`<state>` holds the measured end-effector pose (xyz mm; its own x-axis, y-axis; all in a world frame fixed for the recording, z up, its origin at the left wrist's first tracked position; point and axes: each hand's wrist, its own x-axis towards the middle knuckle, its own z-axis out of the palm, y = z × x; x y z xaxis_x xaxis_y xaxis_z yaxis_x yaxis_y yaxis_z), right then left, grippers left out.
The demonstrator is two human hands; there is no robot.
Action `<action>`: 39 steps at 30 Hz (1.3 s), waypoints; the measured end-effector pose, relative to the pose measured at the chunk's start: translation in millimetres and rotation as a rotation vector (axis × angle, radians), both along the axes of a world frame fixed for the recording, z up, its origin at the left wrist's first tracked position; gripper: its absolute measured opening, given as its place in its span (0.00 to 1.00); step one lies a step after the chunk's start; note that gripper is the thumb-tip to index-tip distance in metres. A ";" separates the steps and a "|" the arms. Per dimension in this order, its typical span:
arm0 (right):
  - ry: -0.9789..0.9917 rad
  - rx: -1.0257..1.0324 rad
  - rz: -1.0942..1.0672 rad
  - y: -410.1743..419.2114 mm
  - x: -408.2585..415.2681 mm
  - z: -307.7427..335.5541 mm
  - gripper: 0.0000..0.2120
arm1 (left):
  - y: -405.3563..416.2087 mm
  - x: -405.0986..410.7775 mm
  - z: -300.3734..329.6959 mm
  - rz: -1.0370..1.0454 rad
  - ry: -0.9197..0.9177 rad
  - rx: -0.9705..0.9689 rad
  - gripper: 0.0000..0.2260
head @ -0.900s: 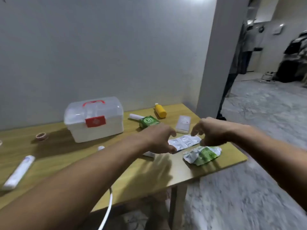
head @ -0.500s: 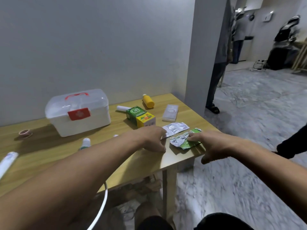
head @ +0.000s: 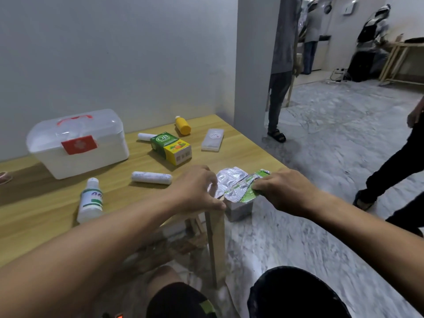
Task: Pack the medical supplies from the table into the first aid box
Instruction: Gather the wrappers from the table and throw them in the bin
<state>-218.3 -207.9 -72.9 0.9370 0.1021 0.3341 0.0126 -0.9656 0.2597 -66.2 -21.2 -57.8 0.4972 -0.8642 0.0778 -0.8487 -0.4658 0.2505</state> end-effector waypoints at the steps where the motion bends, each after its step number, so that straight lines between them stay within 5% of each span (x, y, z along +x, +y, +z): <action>1: -0.012 0.024 -0.004 -0.3 -6.2 -0.3 0.11 | 0.8 -6.5 -3.9 -0.012 -0.017 -0.045 0.14; 8: 0.031 0.247 -0.118 -14.7 -67.4 -26.6 0.06 | -4.1 -52.4 -22.2 -0.102 -0.247 -0.231 0.06; 12: 0.274 0.463 -0.415 -35.3 -99.8 -64.4 0.08 | -18.4 -85.6 -38.6 -0.206 -0.257 -0.239 0.06; 17: 0.378 0.707 -0.713 -41.1 -126.1 -118.9 0.13 | -39.6 -115.4 -95.0 -0.155 -0.043 -0.032 0.10; 24: 0.417 0.917 -0.928 -21.9 -141.0 -190.9 0.16 | -72.7 -143.9 -202.8 0.103 0.535 0.163 0.10; 31: 0.452 1.004 -1.055 -15.7 -148.4 -233.9 0.12 | -83.7 -169.9 -250.4 0.111 0.668 0.309 0.14; 35: 0.497 1.010 -1.111 -16.3 -156.0 -251.0 0.10 | -90.2 -171.2 -248.4 0.087 0.718 0.334 0.03; 39: 0.513 0.970 -1.126 -24.1 -155.4 -251.3 0.13 | -93.0 -154.3 -235.8 0.049 0.681 0.366 0.25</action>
<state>-373.7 -232.0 -324.3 0.4111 -0.7555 -0.5101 -0.9114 -0.3297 -0.2461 -220.5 -114.2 -293.7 0.3716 -0.7516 -0.5450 -0.5385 -0.6527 0.5329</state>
